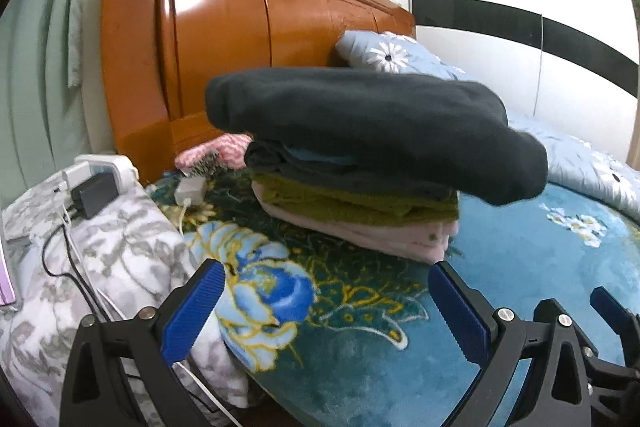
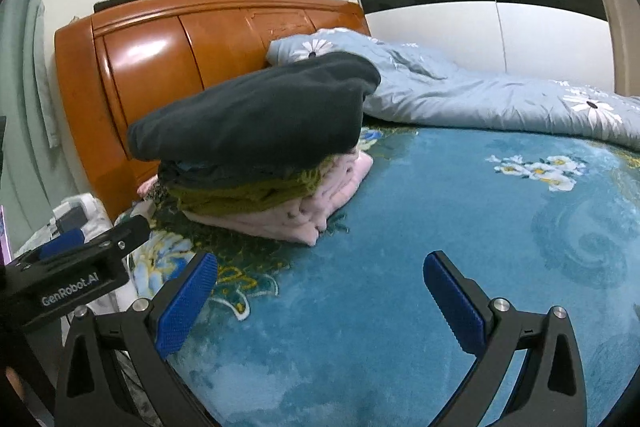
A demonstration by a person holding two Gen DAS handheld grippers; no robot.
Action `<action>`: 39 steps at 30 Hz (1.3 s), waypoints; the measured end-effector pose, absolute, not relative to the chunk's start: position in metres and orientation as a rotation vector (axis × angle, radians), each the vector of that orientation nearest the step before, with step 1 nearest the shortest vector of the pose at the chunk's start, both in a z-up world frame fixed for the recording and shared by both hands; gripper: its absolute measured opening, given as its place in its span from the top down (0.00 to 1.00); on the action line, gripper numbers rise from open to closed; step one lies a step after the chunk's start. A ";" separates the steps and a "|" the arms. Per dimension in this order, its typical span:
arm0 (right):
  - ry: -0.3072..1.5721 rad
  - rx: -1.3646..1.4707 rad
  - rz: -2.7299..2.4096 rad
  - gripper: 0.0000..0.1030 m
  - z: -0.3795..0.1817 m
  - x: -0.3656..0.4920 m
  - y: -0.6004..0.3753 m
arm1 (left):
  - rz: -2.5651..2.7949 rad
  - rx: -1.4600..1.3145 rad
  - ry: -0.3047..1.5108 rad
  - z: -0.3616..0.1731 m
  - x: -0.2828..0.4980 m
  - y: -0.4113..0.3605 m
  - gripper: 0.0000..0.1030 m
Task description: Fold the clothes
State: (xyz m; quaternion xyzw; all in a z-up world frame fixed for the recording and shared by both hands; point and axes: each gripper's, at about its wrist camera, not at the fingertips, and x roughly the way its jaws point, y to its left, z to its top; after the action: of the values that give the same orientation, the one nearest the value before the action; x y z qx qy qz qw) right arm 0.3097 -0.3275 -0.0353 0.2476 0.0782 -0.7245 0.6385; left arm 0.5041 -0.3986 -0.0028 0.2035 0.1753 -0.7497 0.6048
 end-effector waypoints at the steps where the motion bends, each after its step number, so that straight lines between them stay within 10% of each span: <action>1: 0.187 0.567 -1.655 0.00 -0.038 0.310 -0.328 | -1.733 0.477 0.409 -0.005 0.503 -0.399 0.00; 39: 0.191 0.564 -1.711 0.00 -0.047 0.313 -0.323 | -1.689 0.516 0.345 -0.051 0.489 -0.389 0.00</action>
State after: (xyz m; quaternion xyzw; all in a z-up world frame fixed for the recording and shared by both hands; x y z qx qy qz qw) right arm 0.3135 -0.3232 -0.0471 0.2451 0.0830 -0.7432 0.6170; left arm 0.4888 -0.3891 -0.0505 0.2244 0.1503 -0.7350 0.6220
